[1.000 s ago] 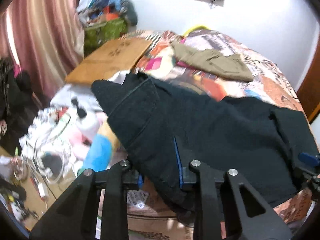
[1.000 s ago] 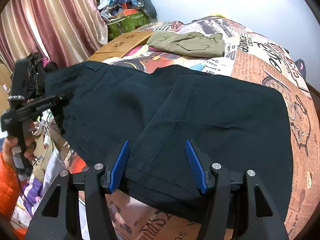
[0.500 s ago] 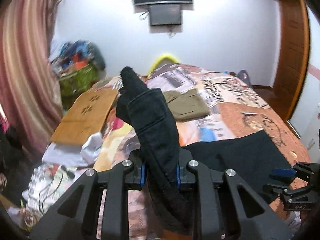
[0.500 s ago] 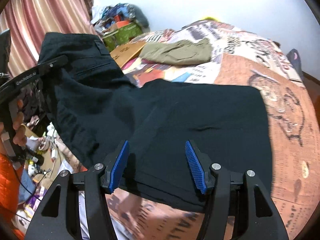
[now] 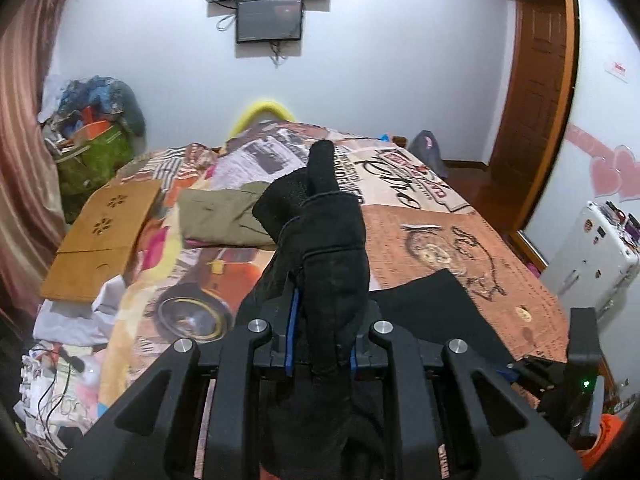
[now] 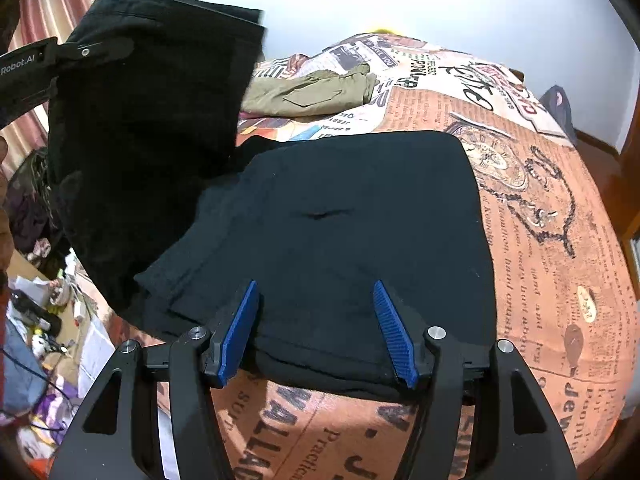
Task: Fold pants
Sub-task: 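Hold the trousers raised above the bed with the left tool, then lower the trousers onto the bed with the left tool and open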
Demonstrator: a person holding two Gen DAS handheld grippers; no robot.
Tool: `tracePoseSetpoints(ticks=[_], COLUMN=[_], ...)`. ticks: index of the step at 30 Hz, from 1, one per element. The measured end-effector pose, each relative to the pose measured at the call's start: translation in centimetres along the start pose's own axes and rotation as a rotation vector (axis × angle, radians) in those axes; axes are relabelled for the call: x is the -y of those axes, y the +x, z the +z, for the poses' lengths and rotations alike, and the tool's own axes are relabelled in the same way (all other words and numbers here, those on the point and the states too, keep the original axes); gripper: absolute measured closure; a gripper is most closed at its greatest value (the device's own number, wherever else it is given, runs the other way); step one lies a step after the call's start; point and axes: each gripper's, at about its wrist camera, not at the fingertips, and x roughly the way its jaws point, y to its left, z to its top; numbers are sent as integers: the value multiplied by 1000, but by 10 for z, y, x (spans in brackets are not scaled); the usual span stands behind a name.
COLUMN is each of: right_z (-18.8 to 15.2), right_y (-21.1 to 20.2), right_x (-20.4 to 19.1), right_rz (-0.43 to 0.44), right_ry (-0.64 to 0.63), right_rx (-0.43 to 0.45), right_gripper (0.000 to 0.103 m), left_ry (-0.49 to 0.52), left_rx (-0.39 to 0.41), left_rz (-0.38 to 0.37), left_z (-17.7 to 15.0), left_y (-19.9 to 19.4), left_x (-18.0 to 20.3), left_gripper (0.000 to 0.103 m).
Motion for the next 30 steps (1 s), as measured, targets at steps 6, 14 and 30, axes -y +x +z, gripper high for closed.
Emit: tracePoseSetpoints(ticks=[6,14,30], right_z=[-1,-8,-22], right_y=[-17,-46,-28], right_x=[7,33,52], right_rz=[60,-25,-25], right_ry=[45,86,149], right_rx=[36,68,28], right_gripper=[46,46,44], left_ry=[32,81,176], left_rx=[16,15,-90], left_rz=[-45,-104,-205], left_z=[12,18,-4], left_y=[0,5,40], left_x=[26,54,117], left_gripper=[85,85,85])
